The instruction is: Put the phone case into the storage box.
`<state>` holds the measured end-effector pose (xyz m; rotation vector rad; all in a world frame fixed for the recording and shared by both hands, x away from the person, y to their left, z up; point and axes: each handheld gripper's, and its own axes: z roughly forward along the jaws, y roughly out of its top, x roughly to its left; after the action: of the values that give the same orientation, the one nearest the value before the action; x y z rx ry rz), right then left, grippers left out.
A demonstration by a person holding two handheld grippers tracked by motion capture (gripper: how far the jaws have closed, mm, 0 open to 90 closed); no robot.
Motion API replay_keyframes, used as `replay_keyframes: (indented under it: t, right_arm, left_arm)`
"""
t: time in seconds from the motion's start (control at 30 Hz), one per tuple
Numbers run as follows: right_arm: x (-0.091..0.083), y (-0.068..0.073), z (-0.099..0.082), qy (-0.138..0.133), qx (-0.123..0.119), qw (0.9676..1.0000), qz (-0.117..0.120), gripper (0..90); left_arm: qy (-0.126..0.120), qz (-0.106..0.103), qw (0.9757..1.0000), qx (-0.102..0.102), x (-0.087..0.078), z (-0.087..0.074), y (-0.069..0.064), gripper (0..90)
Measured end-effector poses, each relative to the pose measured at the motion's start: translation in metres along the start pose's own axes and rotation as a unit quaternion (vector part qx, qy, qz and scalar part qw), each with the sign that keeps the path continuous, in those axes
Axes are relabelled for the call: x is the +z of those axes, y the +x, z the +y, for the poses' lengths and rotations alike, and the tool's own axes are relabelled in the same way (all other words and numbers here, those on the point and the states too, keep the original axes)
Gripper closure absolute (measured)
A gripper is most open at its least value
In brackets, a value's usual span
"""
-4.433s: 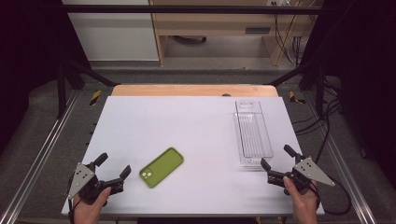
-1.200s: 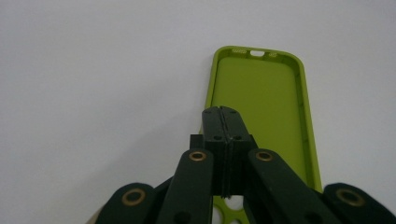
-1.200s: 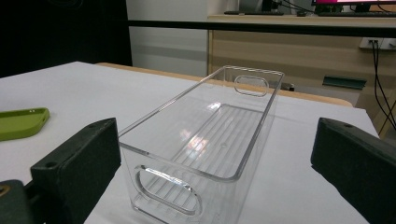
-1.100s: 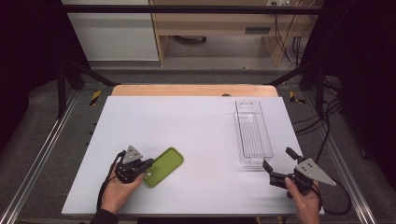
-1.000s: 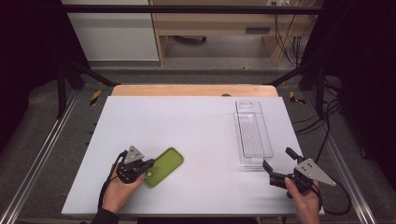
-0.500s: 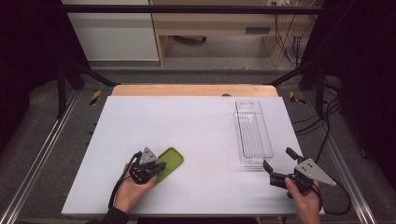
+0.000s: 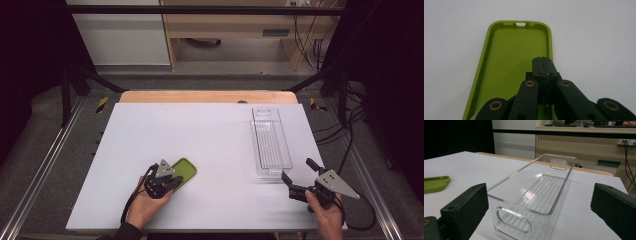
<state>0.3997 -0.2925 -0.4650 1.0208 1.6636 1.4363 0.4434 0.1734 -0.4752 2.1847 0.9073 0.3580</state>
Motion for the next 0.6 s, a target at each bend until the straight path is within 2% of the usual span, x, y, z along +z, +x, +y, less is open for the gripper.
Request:
replay_keyframes:
  t: [0.27, 0.47, 0.6]
  right_arm:
    - [0.000, 0.000, 0.000, 0.001, 0.000, 1.0000, 0.001, 1.8]
    - [0.000, 0.000, 0.000, 0.003, 0.000, 1.0000, 0.002, 1.8]
    - [0.000, 0.000, 0.000, 0.003, 0.000, 1.0000, 0.002, 1.8]
  left_arm:
    - [0.002, -0.010, 0.9999, 0.012, 0.003, 0.003, -0.008, 90.0]
    - [-0.003, -0.006, 1.0000, 0.005, 0.012, 0.010, -0.009, 90.0]
    - [0.000, -0.008, 0.9999, 0.008, 0.019, 0.017, -0.011, 90.0]
